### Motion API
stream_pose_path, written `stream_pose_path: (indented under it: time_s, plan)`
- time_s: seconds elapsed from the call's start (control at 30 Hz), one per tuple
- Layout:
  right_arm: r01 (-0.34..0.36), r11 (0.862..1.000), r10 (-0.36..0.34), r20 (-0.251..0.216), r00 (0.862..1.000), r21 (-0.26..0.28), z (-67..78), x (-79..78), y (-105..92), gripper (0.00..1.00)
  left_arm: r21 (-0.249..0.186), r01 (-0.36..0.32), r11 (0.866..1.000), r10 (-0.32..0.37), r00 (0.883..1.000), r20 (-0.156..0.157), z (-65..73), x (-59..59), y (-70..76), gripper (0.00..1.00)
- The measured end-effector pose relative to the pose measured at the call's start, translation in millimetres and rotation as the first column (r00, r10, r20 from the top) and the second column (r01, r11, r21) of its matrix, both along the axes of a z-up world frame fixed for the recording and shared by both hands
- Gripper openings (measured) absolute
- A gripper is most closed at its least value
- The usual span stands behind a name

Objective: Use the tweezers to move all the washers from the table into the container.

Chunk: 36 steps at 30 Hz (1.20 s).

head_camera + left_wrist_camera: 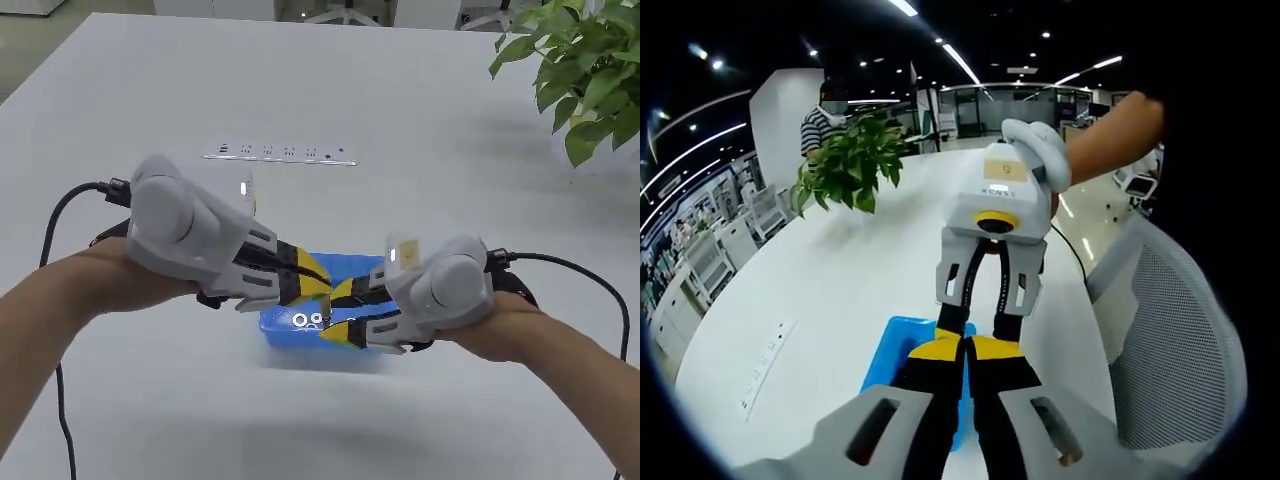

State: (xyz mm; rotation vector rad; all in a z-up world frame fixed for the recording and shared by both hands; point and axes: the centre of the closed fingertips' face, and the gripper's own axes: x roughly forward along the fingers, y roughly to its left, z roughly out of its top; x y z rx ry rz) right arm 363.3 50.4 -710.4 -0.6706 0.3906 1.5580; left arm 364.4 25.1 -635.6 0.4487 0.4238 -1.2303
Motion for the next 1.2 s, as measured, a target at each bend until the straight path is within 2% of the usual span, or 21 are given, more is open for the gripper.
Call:
stream_pose_path:
  time_s: [0.27, 0.5, 0.9, 1.2]
  plan:
    - [-0.025, 1.0, 0.025, 0.007, 1.0, -0.007, -3.2, -5.9, -0.9, 0.12, -0.015, 0.015, 1.0, -0.015, 1.0, -0.014, -1.4, -7.6, -2.1, 0.05]
    - [-0.043, 0.999, 0.043, 0.001, 0.999, -0.021, -7.2, -13.0, -4.4, 0.11, -0.019, 0.021, 1.0, -0.022, 0.999, -0.035, -6.6, -15.0, -0.5, 0.05]
    - [-0.066, 0.996, 0.066, -0.002, 0.998, -0.063, -21.6, -22.3, -12.3, 0.09, 0.034, 0.039, 0.999, -0.037, 0.997, -0.062, -23.9, -27.3, 3.7, 0.05]
    - [-0.084, 0.99, 0.083, -0.014, 0.996, -0.113, -36.5, -31.2, -21.4, 0.09, 0.113, 0.057, 0.992, -0.046, 0.994, -0.097, -52.6, -38.4, 13.0, 0.05]
